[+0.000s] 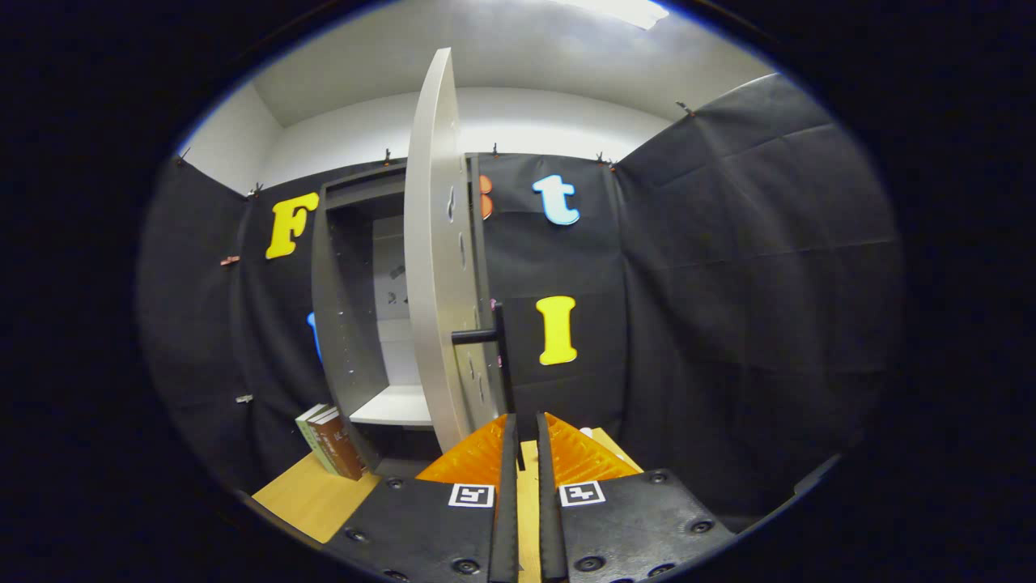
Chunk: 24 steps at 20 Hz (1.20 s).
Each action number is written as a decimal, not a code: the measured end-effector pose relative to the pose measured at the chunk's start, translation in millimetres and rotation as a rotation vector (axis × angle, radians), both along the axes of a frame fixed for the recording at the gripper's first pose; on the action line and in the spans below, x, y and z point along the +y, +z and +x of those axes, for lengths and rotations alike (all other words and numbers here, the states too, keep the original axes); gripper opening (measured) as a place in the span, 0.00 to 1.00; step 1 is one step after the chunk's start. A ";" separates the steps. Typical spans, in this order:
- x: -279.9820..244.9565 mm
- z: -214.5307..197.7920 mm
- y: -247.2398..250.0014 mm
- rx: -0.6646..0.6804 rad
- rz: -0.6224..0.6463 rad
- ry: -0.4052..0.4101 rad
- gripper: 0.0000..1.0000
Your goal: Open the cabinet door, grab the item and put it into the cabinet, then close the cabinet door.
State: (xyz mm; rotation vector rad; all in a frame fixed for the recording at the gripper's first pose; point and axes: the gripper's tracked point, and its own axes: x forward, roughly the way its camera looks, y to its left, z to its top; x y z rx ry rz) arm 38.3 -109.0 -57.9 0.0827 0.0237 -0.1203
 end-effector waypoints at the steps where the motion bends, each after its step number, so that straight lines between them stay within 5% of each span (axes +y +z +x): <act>1: 2.8 -4.1 5.4 -0.023 0.000 -0.011 0.12; 7: 68.1 -14.7 7.6 -0.061 -0.048 -0.027 0.12; 9: 97.8 -8.9 -6.2 -0.025 -0.065 -0.022 0.34; 13: 149.8 0.6 -37.1 0.041 -0.054 -0.029 0.32; 18: 204.5 13.3 -119.1 0.244 -0.006 -0.029 0.32; 21: 212.7 12.6 -175.0 0.388 0.023 -0.034 0.49; 24: 212.4 21.7 -234.8 0.520 0.027 -0.039 0.50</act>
